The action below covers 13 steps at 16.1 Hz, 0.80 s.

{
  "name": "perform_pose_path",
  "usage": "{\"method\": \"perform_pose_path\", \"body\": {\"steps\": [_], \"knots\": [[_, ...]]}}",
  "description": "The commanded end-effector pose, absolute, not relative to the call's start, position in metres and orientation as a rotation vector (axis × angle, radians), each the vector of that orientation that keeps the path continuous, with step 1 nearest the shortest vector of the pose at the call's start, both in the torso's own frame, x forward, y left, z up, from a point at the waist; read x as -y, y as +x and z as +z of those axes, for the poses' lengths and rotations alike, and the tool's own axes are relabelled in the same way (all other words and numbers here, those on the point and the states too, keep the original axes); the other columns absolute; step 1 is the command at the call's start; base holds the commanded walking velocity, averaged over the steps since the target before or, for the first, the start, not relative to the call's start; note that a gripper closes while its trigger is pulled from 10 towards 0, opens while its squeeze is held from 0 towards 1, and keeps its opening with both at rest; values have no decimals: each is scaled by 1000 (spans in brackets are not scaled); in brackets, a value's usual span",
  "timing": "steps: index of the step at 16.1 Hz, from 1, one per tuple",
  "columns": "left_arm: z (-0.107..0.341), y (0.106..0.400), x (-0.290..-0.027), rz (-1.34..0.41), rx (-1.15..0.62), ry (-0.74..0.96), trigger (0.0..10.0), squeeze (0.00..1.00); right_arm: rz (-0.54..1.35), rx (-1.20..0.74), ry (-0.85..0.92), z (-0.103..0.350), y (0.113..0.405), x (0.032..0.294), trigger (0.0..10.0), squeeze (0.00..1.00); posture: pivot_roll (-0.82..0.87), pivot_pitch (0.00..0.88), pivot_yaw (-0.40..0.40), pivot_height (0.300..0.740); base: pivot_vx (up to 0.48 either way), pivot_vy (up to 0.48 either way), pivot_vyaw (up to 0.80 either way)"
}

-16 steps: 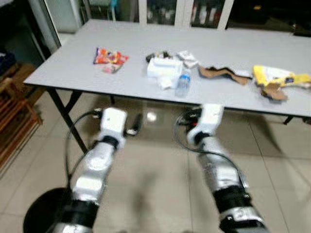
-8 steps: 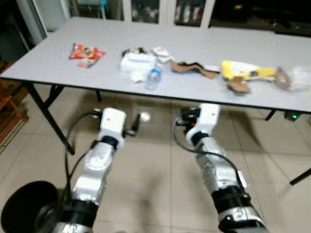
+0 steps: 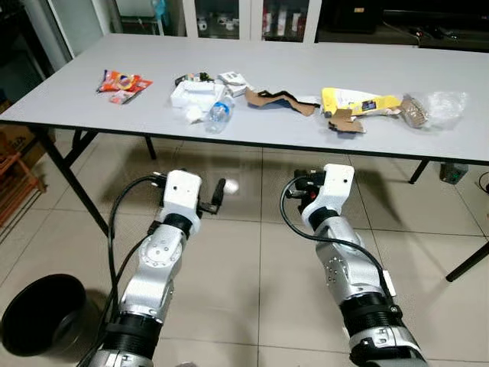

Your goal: Picking trash to rubbish bin

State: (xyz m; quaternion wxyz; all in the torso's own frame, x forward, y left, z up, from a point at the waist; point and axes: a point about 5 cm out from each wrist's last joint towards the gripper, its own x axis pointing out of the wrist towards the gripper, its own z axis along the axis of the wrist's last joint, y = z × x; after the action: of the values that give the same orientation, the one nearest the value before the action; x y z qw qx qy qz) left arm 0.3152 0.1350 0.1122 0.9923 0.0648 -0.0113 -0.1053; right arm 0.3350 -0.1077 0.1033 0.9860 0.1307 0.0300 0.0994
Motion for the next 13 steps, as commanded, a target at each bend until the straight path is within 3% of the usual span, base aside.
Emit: {"method": "perform_pose_path", "body": {"steps": [1,13], "knots": [[116,317,-139,-192,27,124,10000,0,208,-56,256,106,336,106,10000,0,15,54,14,740,386,0,0],[115,317,-138,-207,25,130,10000,0,222,-56,230,106,335,104,10000,0,14,59,19,740,386,0,39]]}}
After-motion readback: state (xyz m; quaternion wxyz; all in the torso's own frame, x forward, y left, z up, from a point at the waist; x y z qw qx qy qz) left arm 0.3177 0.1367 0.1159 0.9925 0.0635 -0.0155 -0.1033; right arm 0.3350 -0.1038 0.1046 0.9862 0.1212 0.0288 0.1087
